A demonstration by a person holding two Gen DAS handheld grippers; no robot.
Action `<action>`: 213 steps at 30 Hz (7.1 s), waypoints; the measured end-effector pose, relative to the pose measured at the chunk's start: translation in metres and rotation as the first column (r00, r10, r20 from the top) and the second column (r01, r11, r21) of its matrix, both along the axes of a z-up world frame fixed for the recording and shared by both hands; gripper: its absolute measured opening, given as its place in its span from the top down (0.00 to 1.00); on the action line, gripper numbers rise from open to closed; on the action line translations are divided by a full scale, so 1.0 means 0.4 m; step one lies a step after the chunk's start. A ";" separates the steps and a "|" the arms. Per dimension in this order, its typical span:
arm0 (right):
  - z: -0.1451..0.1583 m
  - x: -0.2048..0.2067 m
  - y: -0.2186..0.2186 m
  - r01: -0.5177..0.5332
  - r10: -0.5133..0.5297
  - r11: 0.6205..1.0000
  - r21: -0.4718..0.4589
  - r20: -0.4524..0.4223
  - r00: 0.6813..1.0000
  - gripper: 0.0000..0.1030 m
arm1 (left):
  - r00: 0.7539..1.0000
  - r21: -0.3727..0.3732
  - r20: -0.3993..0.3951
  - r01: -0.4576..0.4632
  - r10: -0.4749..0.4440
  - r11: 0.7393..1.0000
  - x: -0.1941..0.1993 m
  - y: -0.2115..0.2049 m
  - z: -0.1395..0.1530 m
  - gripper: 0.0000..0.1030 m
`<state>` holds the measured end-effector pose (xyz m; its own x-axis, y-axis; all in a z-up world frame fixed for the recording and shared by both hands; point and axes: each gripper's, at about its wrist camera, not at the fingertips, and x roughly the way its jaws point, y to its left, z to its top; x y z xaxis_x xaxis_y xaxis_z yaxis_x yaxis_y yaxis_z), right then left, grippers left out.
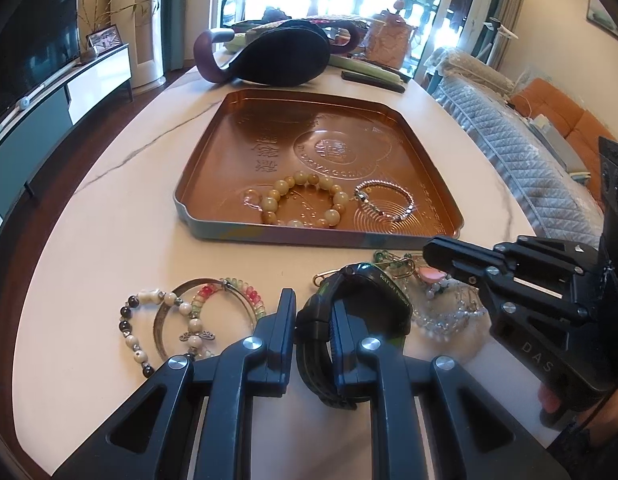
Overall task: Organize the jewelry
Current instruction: 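Grasp the pearl safety pin with the right gripper, then carry the watch and the pearl pin over the copper tray, then release the pearl pin into the tray with the right gripper while the left lowers the watch, then grasp a beaded charm bracelet with the left gripper while the right grasps a green bead bracelet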
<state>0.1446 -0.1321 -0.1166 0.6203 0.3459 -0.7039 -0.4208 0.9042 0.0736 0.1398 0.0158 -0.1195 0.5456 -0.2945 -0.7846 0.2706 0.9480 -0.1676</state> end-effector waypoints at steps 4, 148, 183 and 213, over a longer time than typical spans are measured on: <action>-0.001 0.000 0.009 -0.017 0.017 1.000 0.009 0.000 1.000 0.95 | 1.000 -0.001 -0.008 -0.022 0.022 1.000 -0.001 0.015 0.000 0.84; 0.142 0.098 -0.154 0.204 -0.203 0.963 0.175 -0.023 0.979 0.50 | 0.984 0.009 0.130 -0.121 0.119 0.993 0.091 0.159 0.217 0.27; -0.047 -0.023 -0.100 0.107 -0.098 0.992 0.066 -0.119 0.988 0.72 | 0.989 0.213 0.014 0.138 -0.145 0.967 -0.025 0.100 -0.017 0.92; -0.037 -0.029 -0.084 0.070 -0.067 0.997 0.021 -0.116 0.991 0.85 | 0.990 0.047 0.101 0.098 -0.102 0.994 -0.037 0.115 0.110 0.92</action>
